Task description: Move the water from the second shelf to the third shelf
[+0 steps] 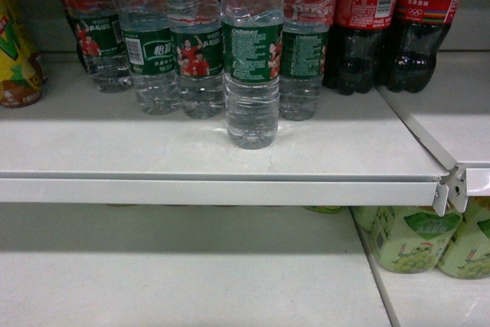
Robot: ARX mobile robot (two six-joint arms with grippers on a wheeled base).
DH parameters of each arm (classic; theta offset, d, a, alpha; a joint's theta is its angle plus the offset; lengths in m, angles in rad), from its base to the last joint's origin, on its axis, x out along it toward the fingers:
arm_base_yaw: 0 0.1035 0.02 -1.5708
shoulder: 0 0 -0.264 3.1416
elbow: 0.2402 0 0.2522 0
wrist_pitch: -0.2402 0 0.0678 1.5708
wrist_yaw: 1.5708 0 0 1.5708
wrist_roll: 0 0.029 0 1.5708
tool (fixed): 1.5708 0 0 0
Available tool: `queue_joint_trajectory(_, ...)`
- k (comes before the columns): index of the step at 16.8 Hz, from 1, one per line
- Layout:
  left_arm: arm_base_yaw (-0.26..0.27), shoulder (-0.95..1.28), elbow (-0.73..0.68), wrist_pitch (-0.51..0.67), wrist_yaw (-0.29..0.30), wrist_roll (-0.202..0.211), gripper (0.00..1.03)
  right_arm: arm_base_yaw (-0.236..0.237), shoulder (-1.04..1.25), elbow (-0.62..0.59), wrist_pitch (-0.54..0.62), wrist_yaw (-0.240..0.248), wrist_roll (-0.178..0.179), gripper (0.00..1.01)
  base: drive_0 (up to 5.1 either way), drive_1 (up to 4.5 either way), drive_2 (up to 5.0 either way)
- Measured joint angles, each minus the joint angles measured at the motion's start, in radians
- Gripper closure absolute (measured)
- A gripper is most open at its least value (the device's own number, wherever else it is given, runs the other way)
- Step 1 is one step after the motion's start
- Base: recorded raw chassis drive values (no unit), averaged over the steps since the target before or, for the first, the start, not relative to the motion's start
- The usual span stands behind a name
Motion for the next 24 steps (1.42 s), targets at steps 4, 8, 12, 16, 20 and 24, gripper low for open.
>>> queue_joint_trajectory(4,0.000,0.000,0.000,0.000,0.000,0.000,0.05,0.000,0.000,0.000,0.000,0.000,0.000,0.03,0.0,0.00,0.0)
queue_joint_trajectory(8,0.000,0.000,0.000,0.000,0.000,0.000,0.05,0.000,0.000,0.000,0.000,0.000,0.000,0.03,0.0,0.00,0.0)
queue_joint_trajectory(12,0.000,0.000,0.000,0.000,0.000,0.000,0.05,0.000,0.000,0.000,0.000,0.000,0.000,0.03,0.0,0.00,0.0)
queue_joint_trajectory(16,0.000,0.000,0.000,0.000,0.000,0.000,0.05,0.000,0.000,0.000,0.000,0.000,0.000,0.03,0.0,0.00,0.0)
queue_joint_trajectory(20,0.000,0.000,0.000,0.000,0.000,0.000,0.05,0.000,0.000,0.000,0.000,0.000,0.000,0.03,0.0,0.00,0.0)
queue_joint_trajectory(24,0.000,0.000,0.000,0.000,0.000,0.000,0.05,-0.023,0.190,0.074,-0.058,0.039,0.133,0.03,0.0,0.00,0.0)
